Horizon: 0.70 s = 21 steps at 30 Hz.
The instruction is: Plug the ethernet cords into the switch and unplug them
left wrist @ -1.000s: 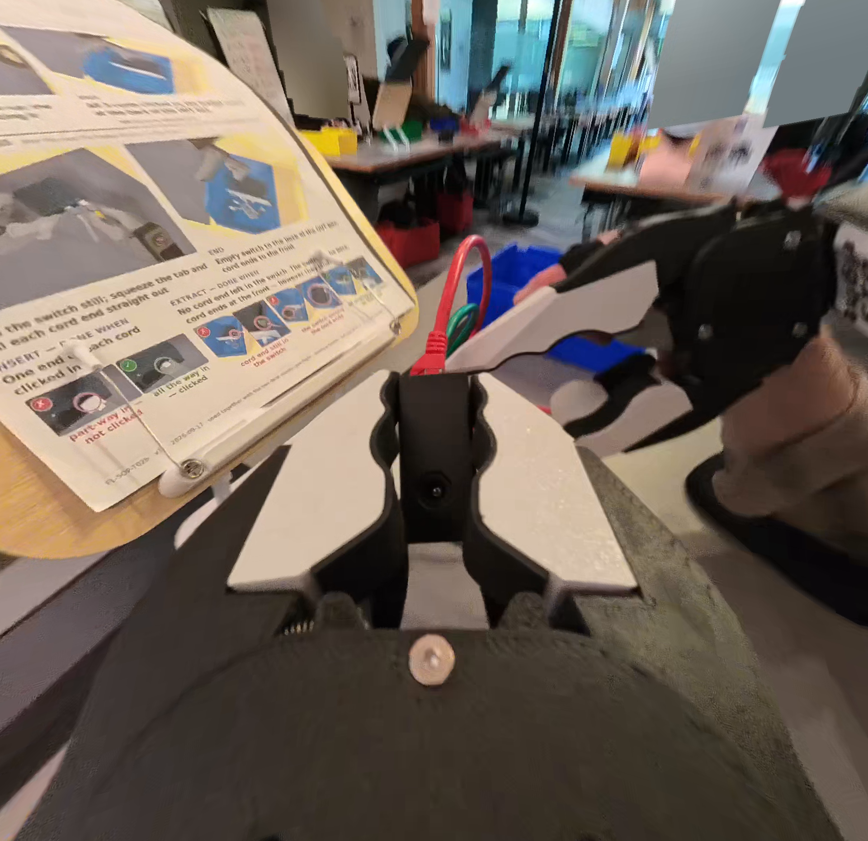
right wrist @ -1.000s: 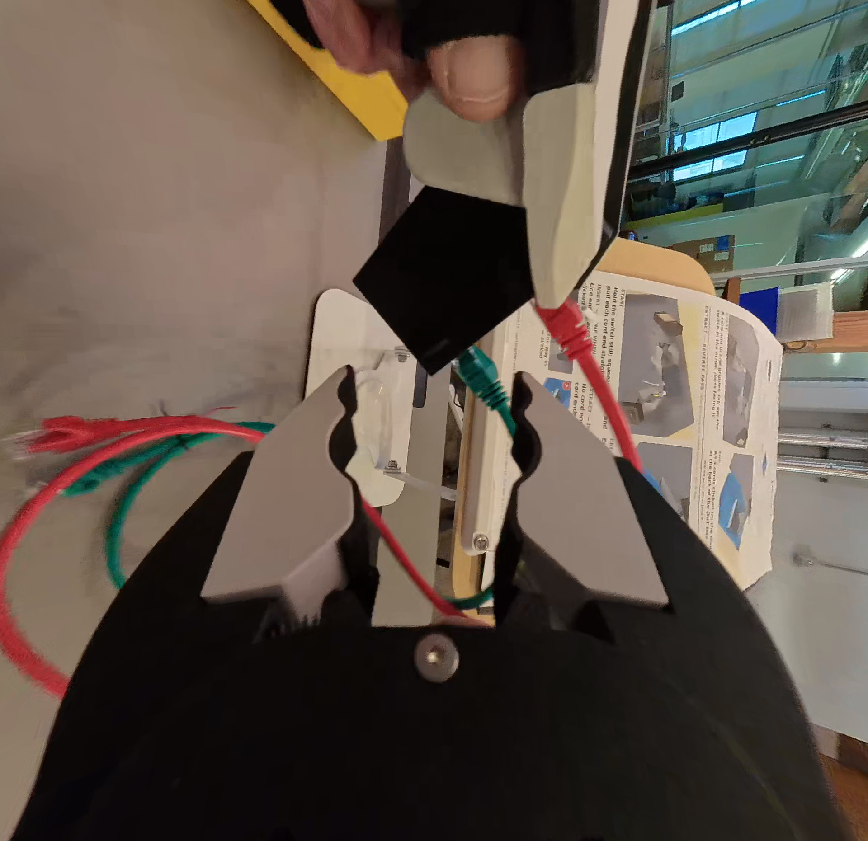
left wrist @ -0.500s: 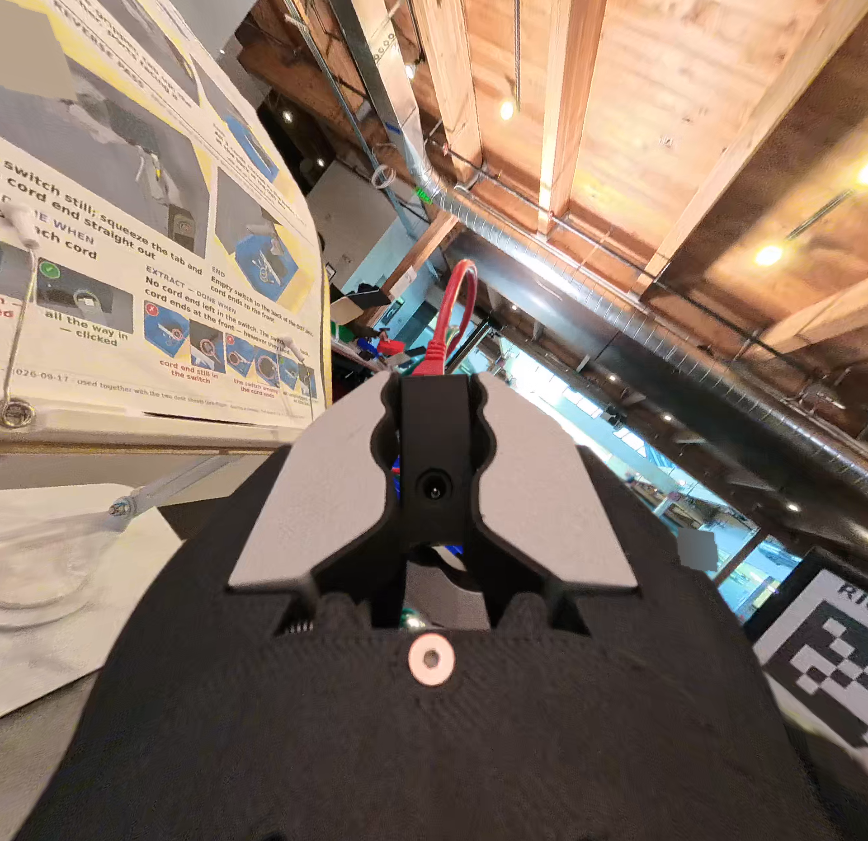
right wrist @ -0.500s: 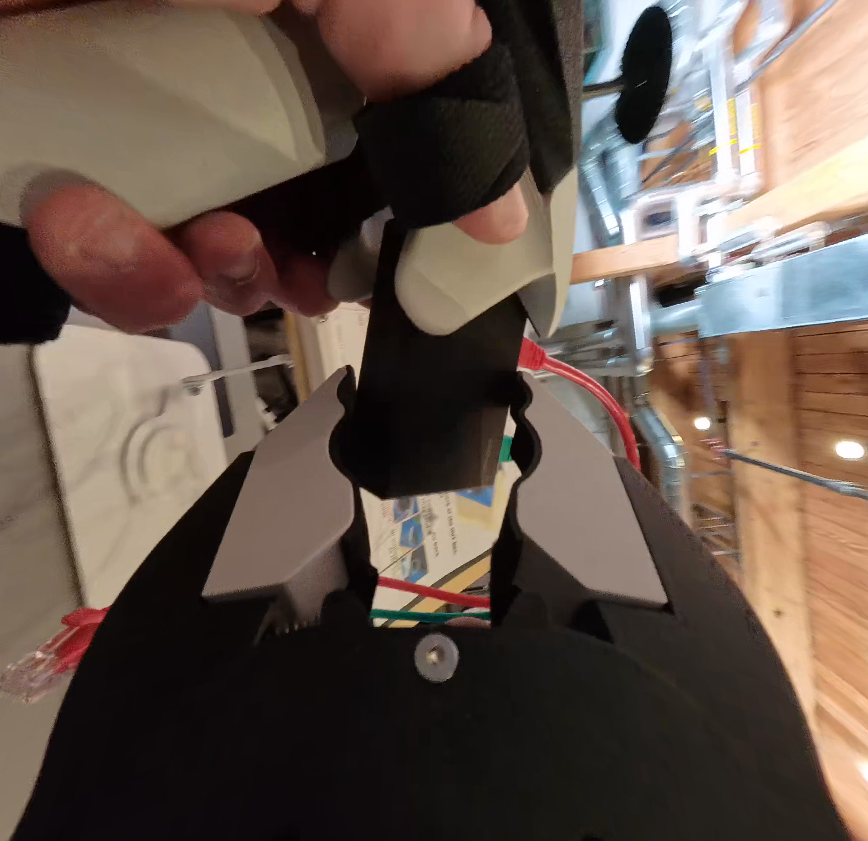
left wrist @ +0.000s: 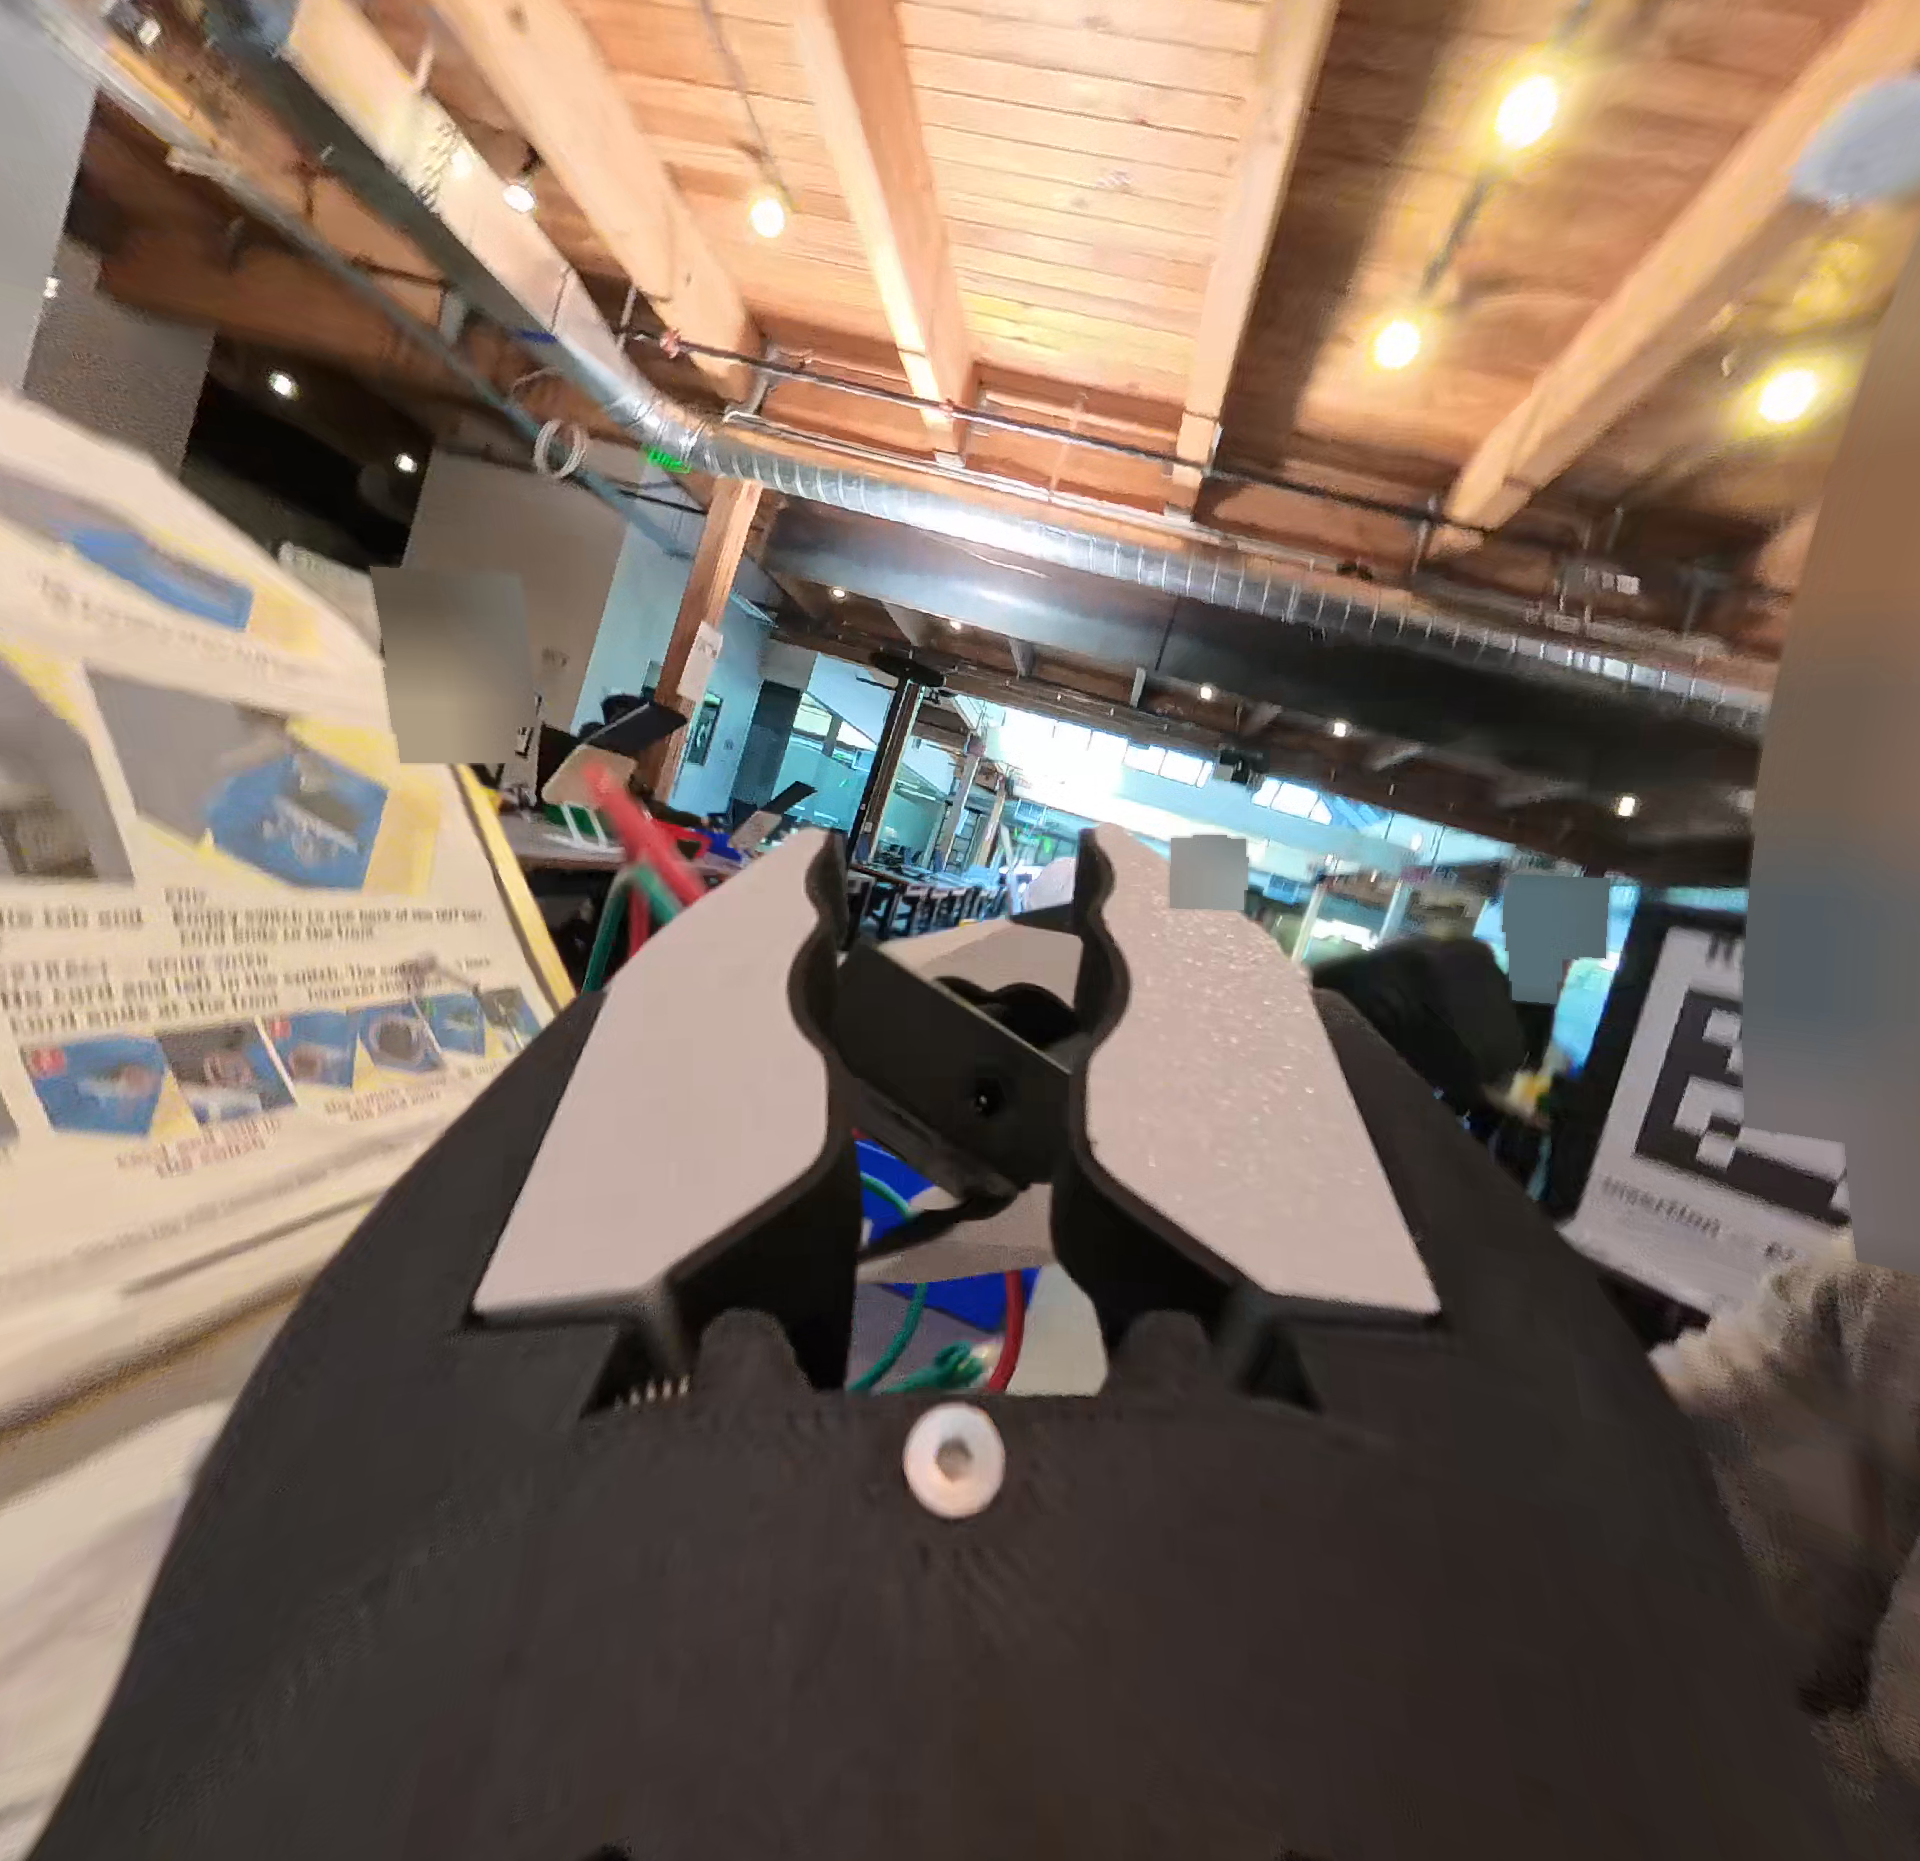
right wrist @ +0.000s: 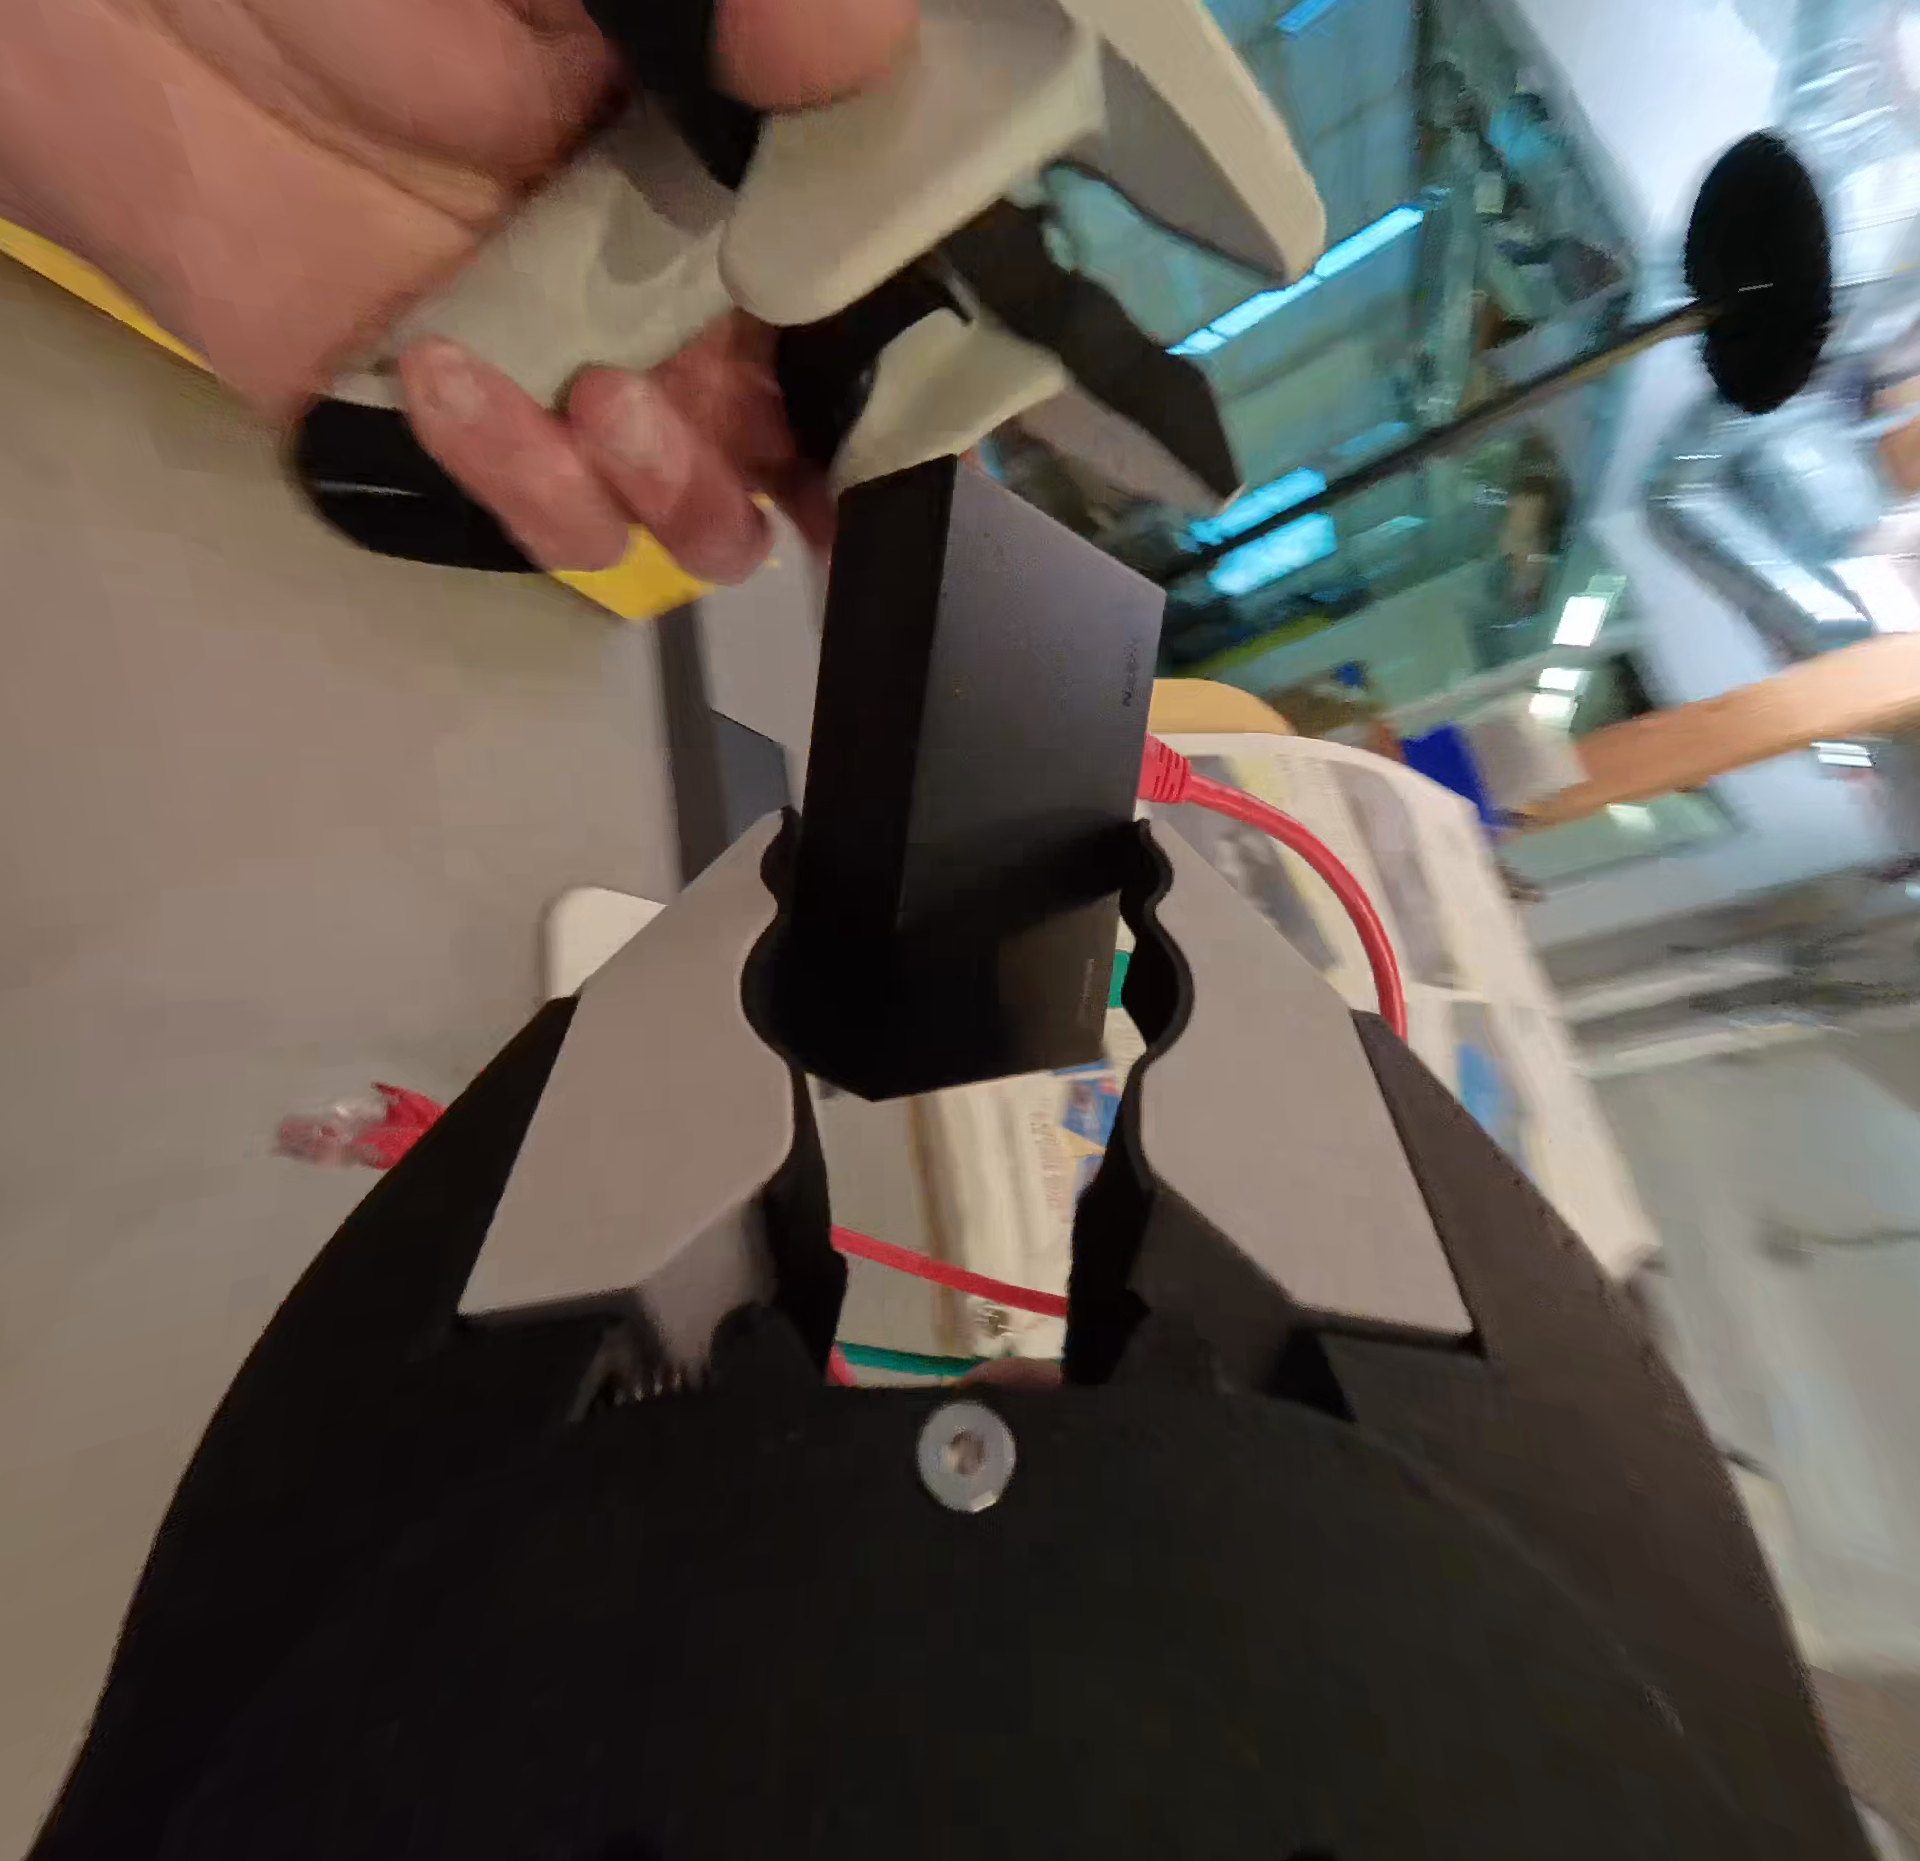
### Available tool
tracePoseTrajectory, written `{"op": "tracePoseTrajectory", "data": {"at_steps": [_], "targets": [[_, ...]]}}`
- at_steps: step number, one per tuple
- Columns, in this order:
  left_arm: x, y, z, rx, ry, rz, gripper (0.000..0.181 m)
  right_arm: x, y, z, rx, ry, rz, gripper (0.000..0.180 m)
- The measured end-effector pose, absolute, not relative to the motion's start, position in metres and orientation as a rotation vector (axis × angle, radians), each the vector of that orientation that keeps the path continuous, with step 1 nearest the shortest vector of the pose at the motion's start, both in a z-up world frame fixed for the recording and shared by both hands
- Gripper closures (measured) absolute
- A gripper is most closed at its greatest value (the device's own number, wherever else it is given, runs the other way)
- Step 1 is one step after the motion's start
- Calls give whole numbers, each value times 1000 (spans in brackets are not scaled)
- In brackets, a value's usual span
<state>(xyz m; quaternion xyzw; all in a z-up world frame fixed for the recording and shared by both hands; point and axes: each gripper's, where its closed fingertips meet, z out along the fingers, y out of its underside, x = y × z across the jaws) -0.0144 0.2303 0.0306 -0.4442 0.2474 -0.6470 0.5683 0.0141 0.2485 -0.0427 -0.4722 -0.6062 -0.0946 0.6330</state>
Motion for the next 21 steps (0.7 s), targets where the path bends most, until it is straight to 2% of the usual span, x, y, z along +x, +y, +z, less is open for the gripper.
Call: {"op": "tracePoseTrajectory", "data": {"at_steps": [8, 14, 21], "targets": [[18, 176, -2, -859, 1230, -711, 137, 33, 187, -64, -1084, -1627, 430, 120], [33, 145, -20, -752, 1427, -612, 135, 38, 148, -80, -1019, -1765, 732, 120], [13, 123, -22, -716, 1516, -813, 130, 35, 133, -74, -931, -1744, 952, 122]]}}
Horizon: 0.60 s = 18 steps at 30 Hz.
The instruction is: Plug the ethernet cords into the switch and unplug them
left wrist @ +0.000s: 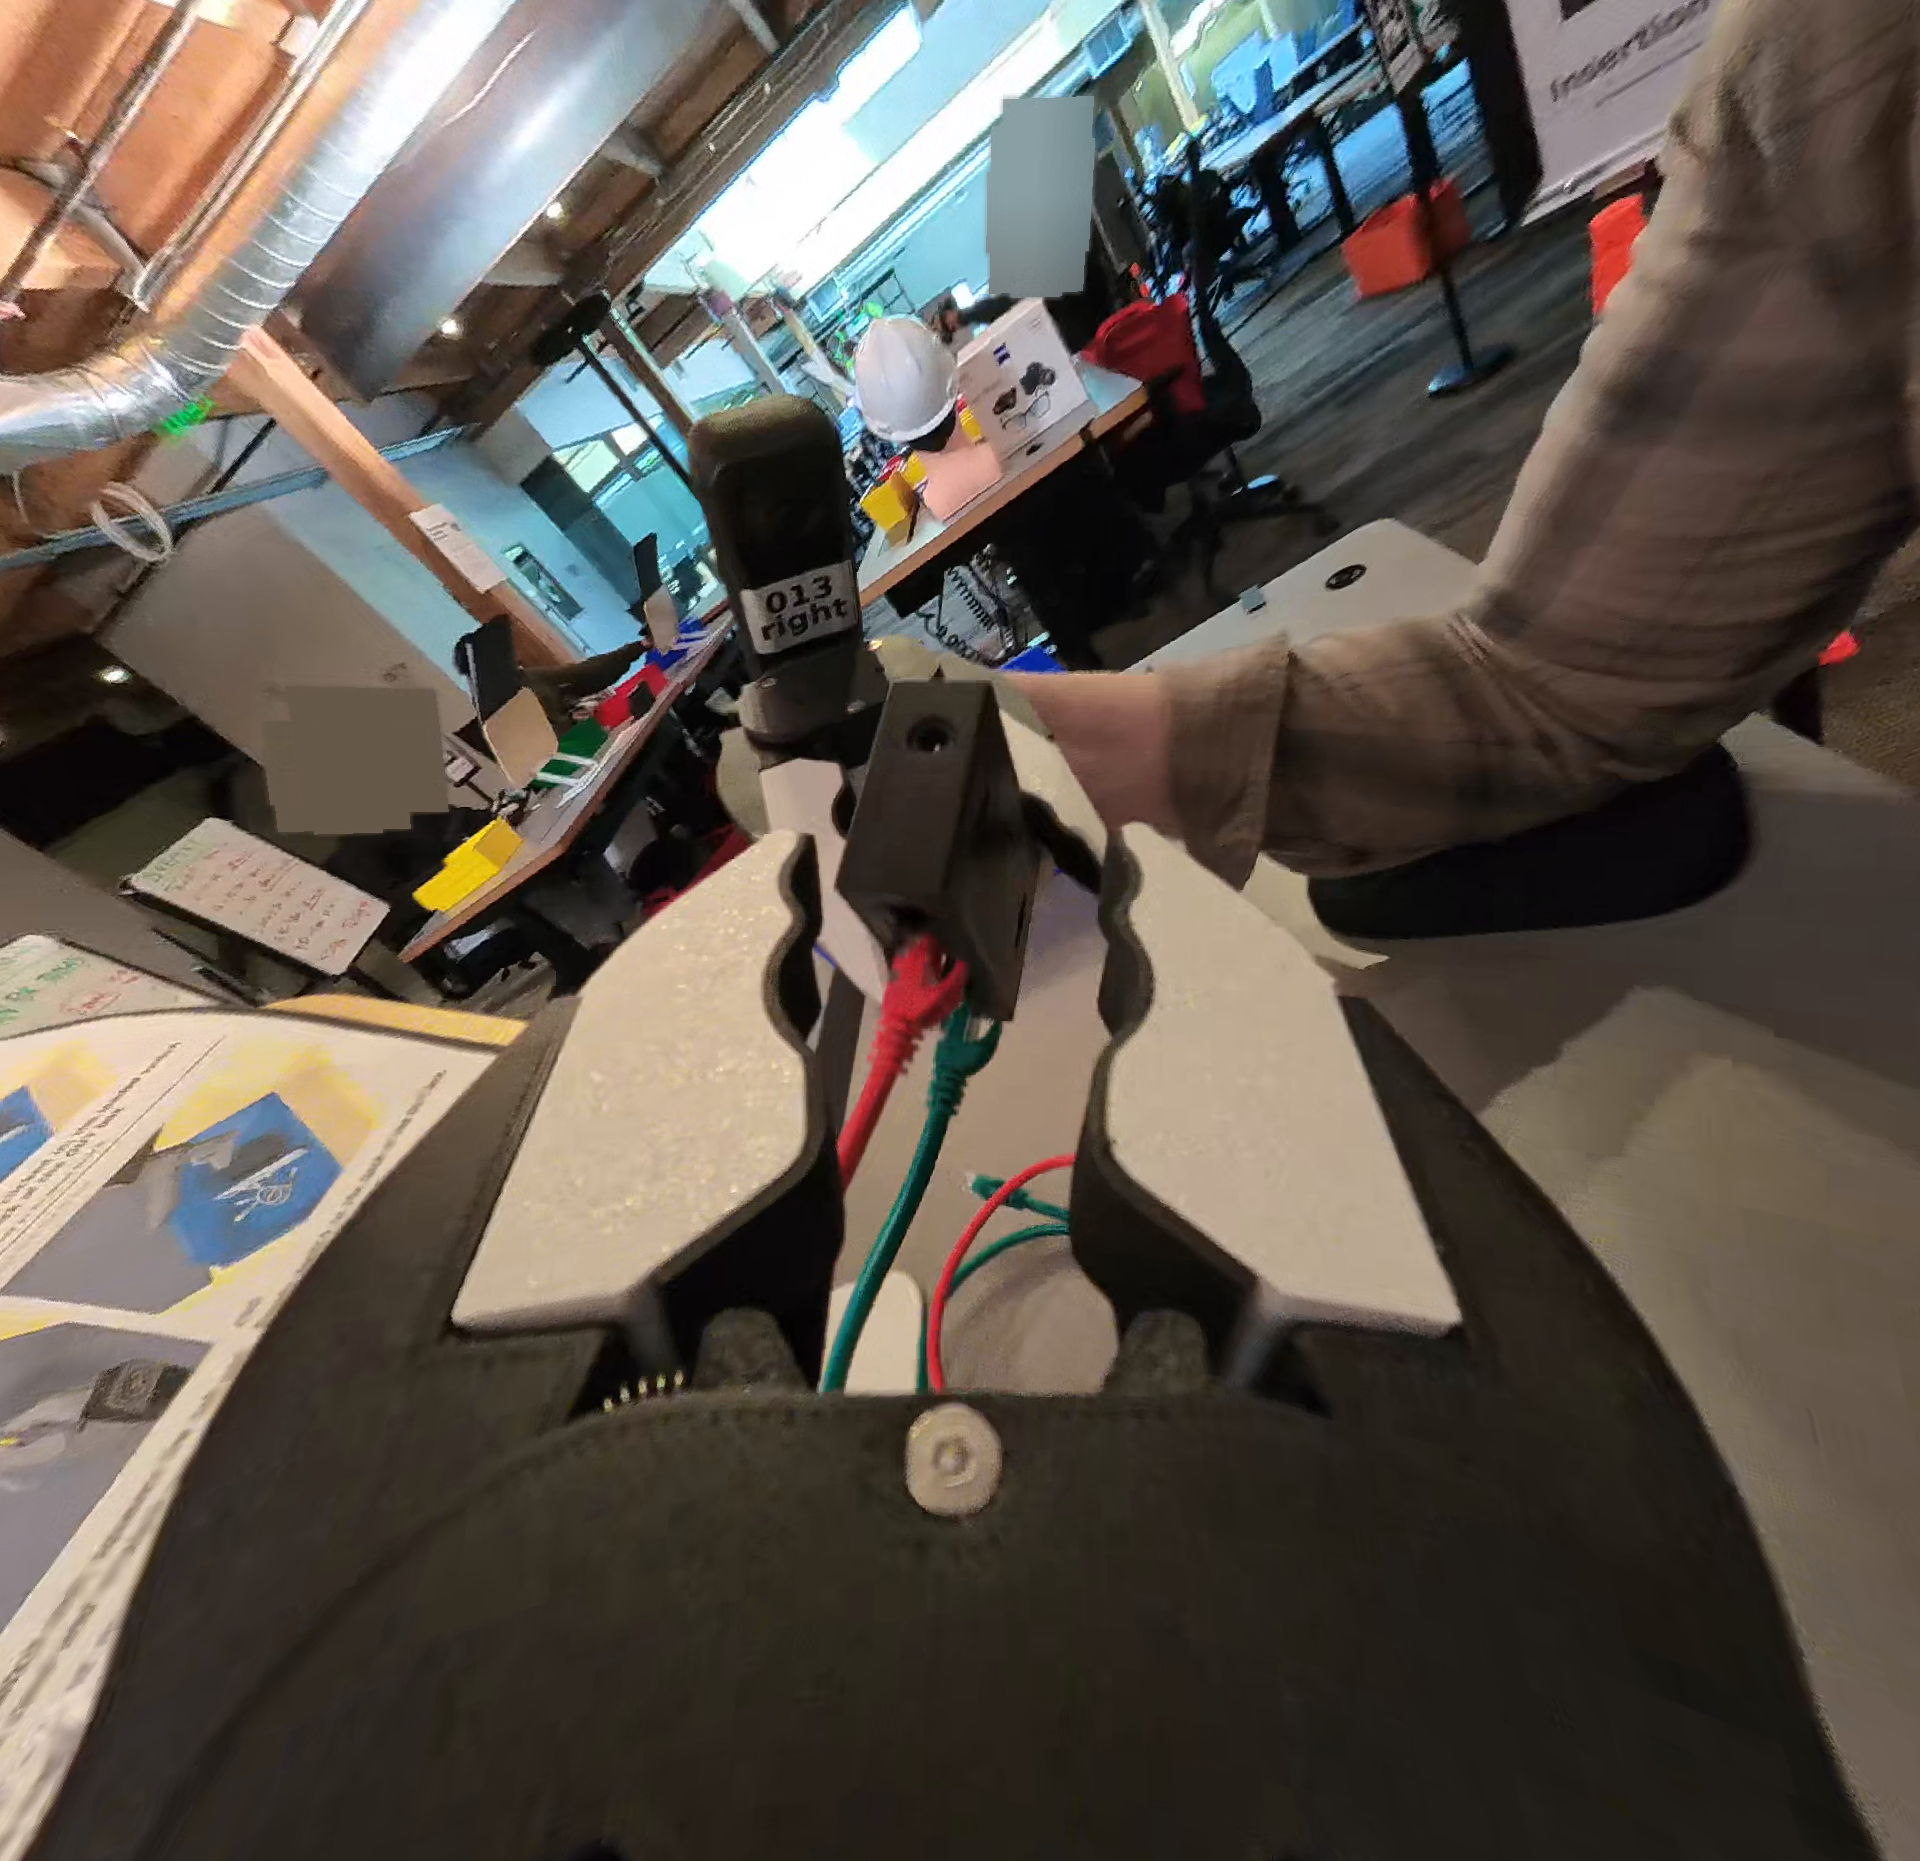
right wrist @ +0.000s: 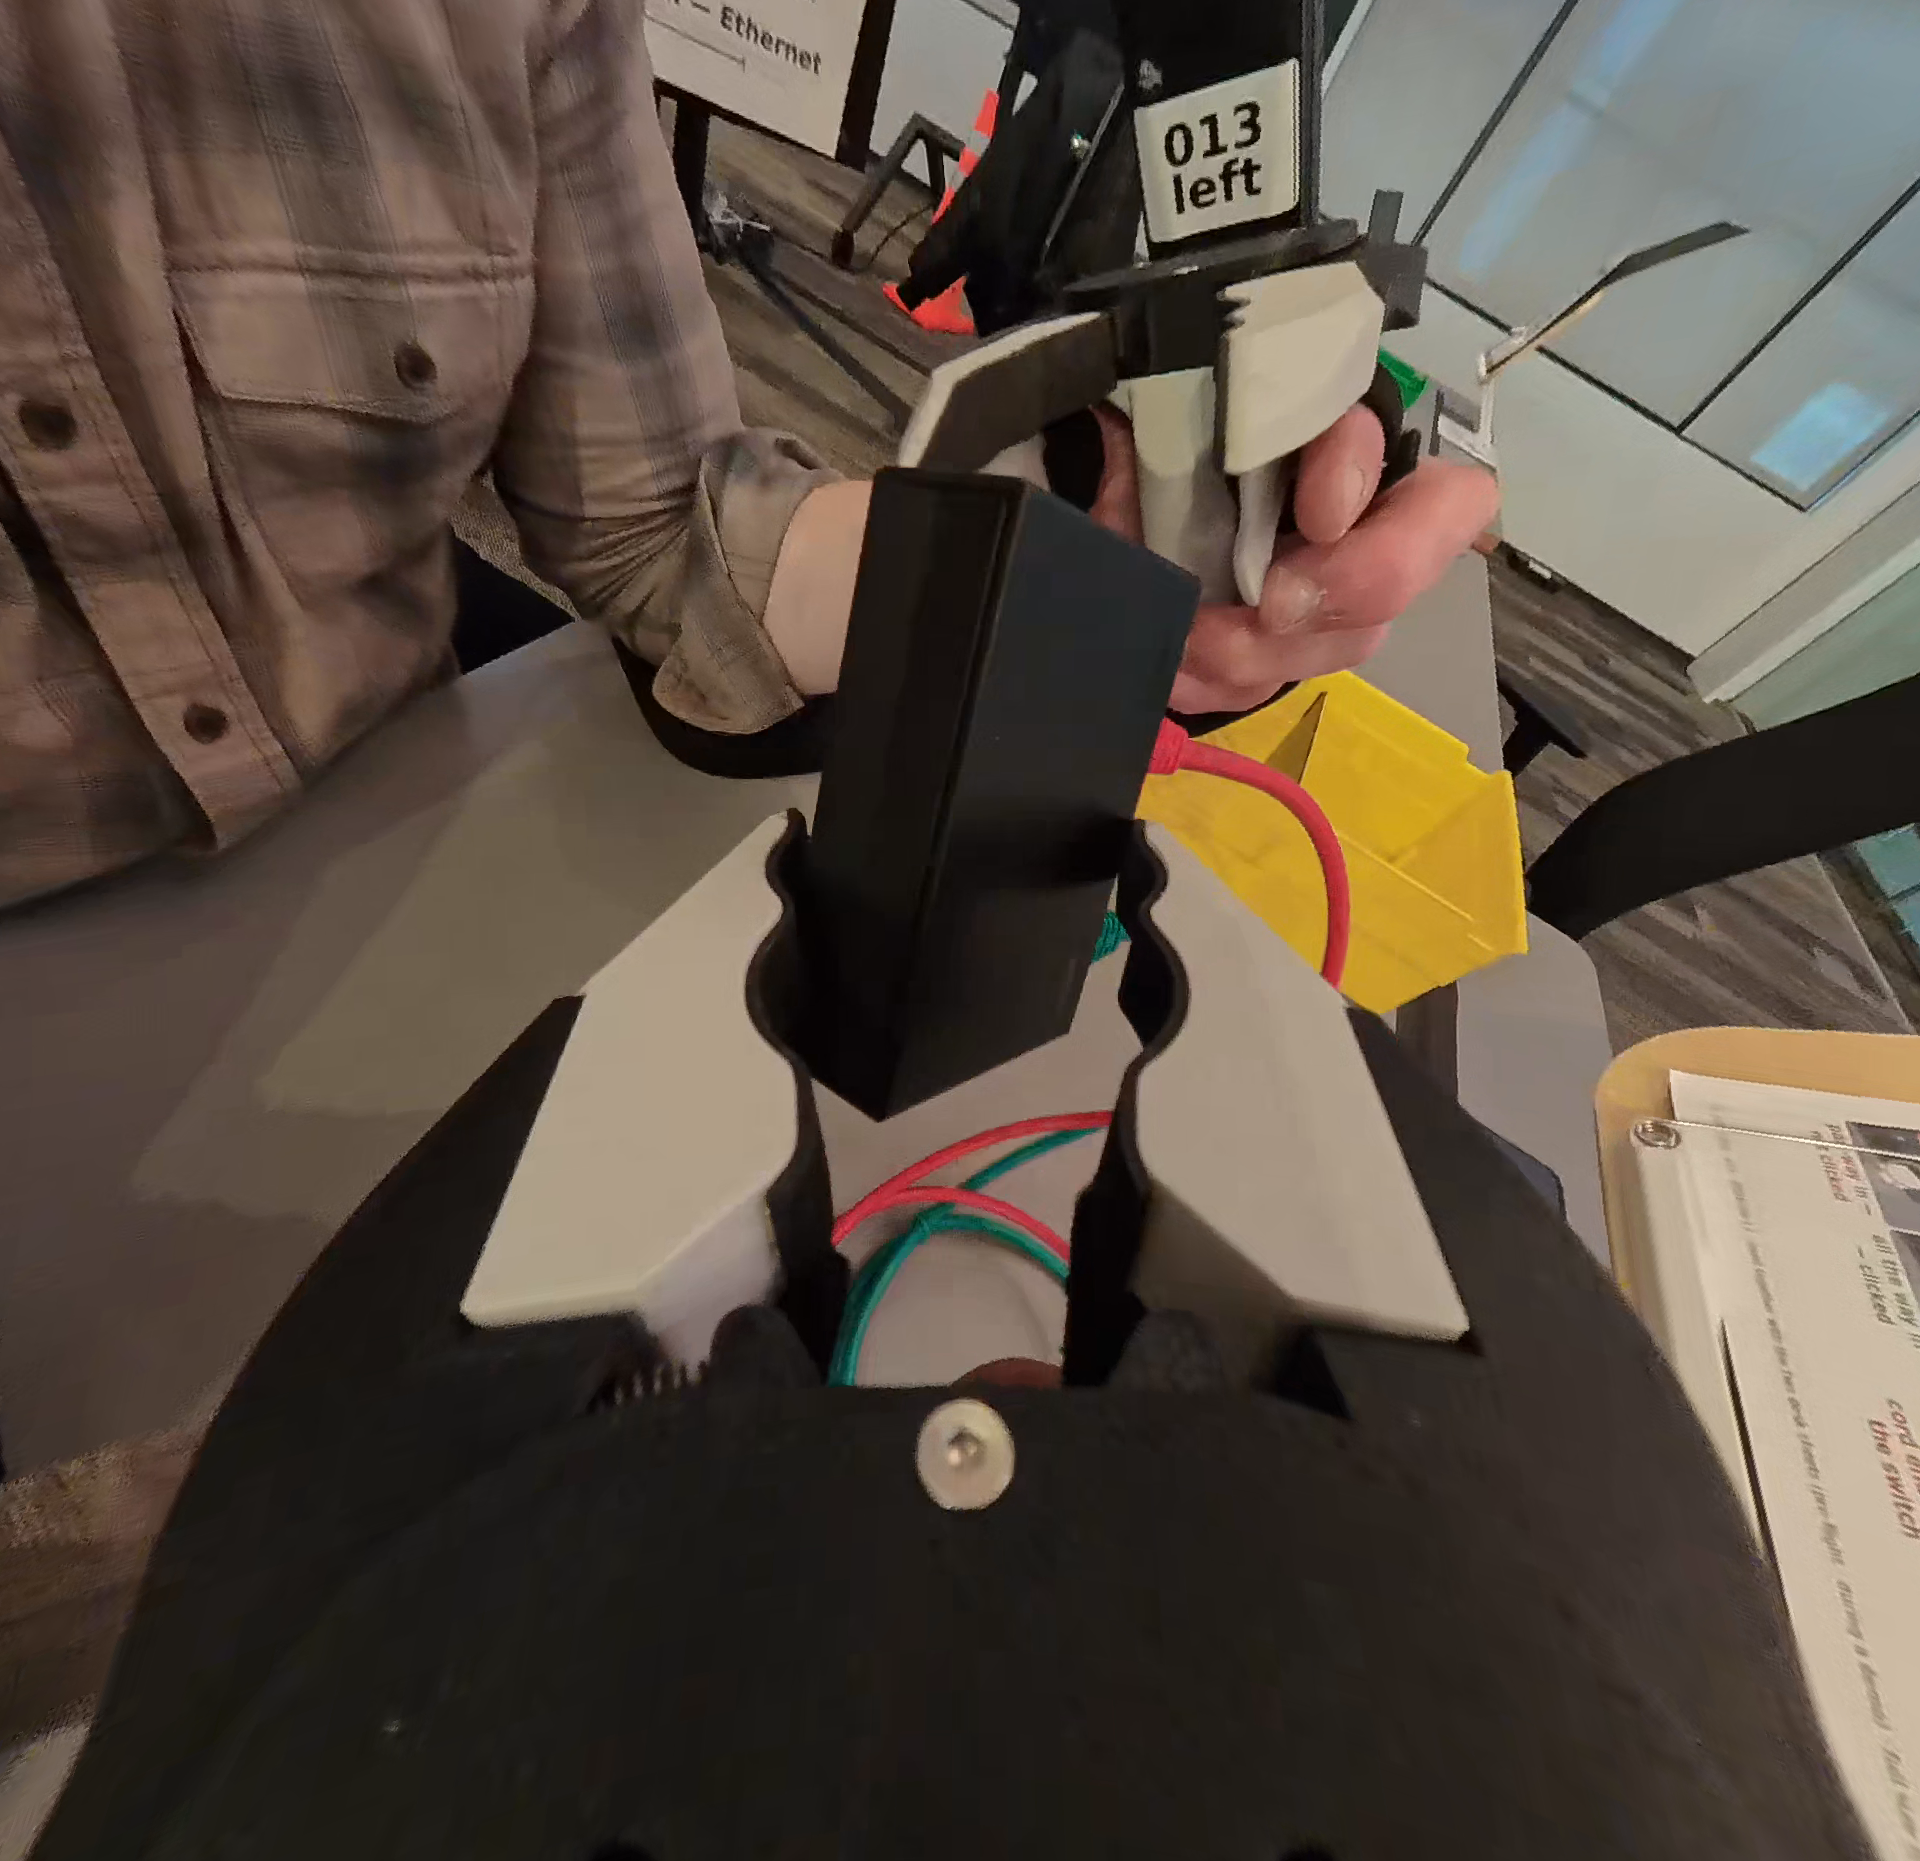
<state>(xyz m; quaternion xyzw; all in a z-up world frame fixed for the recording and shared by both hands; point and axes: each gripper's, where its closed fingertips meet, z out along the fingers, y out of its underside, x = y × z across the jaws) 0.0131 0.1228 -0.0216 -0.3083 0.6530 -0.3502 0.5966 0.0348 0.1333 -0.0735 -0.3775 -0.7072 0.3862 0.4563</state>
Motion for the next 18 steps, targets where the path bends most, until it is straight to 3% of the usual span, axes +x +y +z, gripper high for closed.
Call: {"op": "tracePoseTrajectory", "data": {"at_steps": [5, 10, 18], "targets": [[31, 131, -51, -802, 1640, -622, 128, 32, 125, -71, -879, -1745, 1039, 122], [36, 135, -51, -827, 1628, -601, 148, 35, 118, -76, -875, -1779, 1093, 124], [26, 146, -57, -958, 1657, -541, 132, 28, 117, -89, -903, -1845, 1041, 124]]}}
